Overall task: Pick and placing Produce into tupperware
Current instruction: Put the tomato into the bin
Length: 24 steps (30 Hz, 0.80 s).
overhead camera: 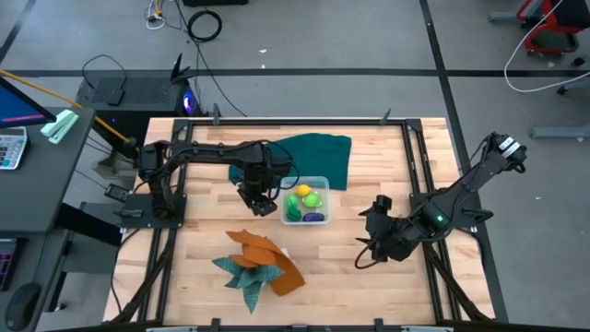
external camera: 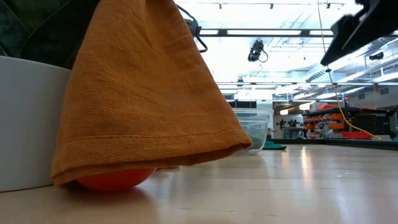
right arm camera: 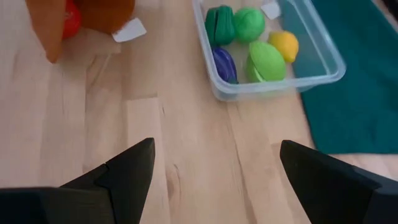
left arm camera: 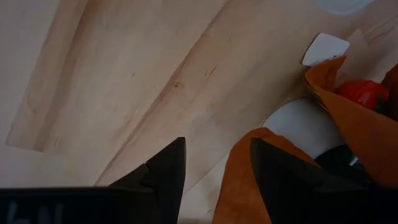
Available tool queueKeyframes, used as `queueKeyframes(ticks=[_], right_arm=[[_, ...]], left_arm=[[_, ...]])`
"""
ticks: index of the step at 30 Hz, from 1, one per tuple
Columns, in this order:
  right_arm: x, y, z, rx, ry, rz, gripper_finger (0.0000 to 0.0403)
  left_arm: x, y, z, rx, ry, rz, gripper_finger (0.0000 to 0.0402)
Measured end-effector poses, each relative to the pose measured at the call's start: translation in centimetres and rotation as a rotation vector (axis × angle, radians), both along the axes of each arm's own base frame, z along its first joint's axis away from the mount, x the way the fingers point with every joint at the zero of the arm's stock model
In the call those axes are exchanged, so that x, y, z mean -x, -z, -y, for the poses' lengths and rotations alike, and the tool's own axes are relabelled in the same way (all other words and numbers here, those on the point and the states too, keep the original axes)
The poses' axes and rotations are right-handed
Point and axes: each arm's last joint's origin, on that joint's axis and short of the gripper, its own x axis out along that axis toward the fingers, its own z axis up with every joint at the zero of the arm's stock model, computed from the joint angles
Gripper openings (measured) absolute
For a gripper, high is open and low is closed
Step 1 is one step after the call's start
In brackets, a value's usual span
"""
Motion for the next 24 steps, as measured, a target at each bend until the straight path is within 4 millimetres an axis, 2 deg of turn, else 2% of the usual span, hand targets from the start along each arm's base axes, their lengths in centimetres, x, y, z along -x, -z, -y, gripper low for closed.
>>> queueKeyframes(ticks=[6, 15, 24], right_arm=[[0.1, 2.6, 0.0, -0.059, 0.01, 0.029, 0.0307], [0.1, 3.7, 0.0, -0.067, -0.003, 0.063, 0.0306], [0.1, 3.8, 0.1, -0.038, -0.026, 0.062, 0.0306]], left_arm=[[0.0, 0.0, 0.1, -0.005, -0.003, -0.004, 0.0181], [0.0, 0.0, 0.1, -0.005, -0.004, -0.004, 0.0181], [0.0, 0.0, 0.0, -0.005, -0.005, -0.004, 0.0178]])
